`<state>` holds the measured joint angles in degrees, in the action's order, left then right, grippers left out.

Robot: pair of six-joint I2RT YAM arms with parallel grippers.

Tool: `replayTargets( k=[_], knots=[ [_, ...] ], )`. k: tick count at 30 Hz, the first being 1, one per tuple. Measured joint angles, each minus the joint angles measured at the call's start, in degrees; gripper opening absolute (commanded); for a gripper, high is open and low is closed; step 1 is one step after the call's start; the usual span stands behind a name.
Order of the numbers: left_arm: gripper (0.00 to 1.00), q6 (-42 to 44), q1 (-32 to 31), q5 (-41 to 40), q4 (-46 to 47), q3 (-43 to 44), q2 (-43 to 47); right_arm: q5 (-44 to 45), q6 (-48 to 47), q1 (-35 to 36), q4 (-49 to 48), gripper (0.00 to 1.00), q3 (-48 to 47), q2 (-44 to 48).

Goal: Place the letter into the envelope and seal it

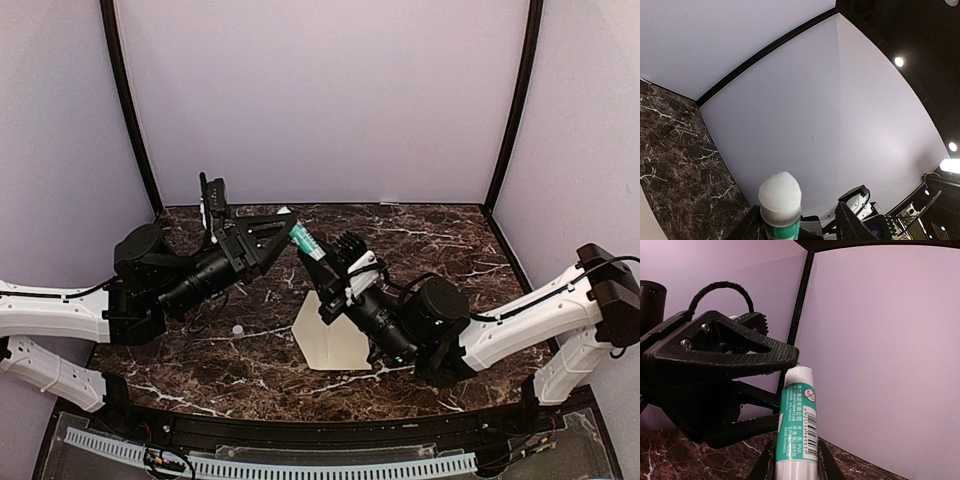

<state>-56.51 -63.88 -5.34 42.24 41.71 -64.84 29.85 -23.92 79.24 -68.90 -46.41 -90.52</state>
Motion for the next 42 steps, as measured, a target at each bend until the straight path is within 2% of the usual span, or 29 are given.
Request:
replayTargets(
  k=[5, 7, 9, 11, 14, 15, 17, 18, 20, 24, 33, 42],
  knots=[
    [0.44, 0.5, 0.0, -0.4, -0.4, 0.0, 0.0, -1.2, 0.7, 0.0, 0.3, 0.0, 0.6, 0.2],
    [0.35, 0.6, 0.1, -0.5, -0.6, 0.0, 0.0, -1.7, 0.9, 0.0, 0.4, 0.0, 0.7, 0.2],
    [0.2, 0.5, 0.3, -0.6, -0.8, 0.0, 0.0, -2.0, 1.0, 0.0, 0.6, 0.0, 0.9, 0.4],
    [0.11, 0.9, 0.5, -1.2, -1.1, 0.0, 0.0, -2.4, 1.2, 0.0, 0.6, 0.0, 1.1, 0.8],
    [0.05, 0.8, 0.7, -1.1, -1.3, 0.0, -0.1, -2.5, 1.5, 0.1, 0.5, 0.01, 1.4, 1.2],
    [0.03, 0.7, 0.7, -1.0, -1.3, 0.0, -0.1, -2.4, 1.5, 0.1, 0.5, 0.09, 1.4, 1.2],
    [0.03, 0.5, 0.7, -0.9, -1.2, 0.0, -0.1, -2.5, 1.5, 0.1, 0.2, 0.33, 1.5, 1.2],
    [0.02, 0.3, 0.7, -0.8, -1.2, 0.0, -0.1, -2.7, 1.4, 0.1, -0.1, 0.42, 1.6, 1.2],
    [0.02, -0.1, 0.7, -0.3, -1.0, -0.1, -0.1, -3.1, 1.4, 0.1, -0.8, 0.49, 1.9, 1.2],
    [0.02, -1.3, 0.7, 1.1, 0.0, -0.2, -0.5, -4.5, 0.9, 0.3, -1.8, 0.49, 1.9, 1.2],
    [0.01, -4.0, 0.7, 3.8, 1.8, -0.8, -1.1, -5.7, 0.4, 0.3, -5.9, 0.36, 1.9, -0.5],
    [0.01, -5.0, 0.7, 4.5, 2.9, -1.7, -1.1, -5.7, 0.3, 0.3, -8.1, 0.31, 1.8, -1.4]
  ],
)
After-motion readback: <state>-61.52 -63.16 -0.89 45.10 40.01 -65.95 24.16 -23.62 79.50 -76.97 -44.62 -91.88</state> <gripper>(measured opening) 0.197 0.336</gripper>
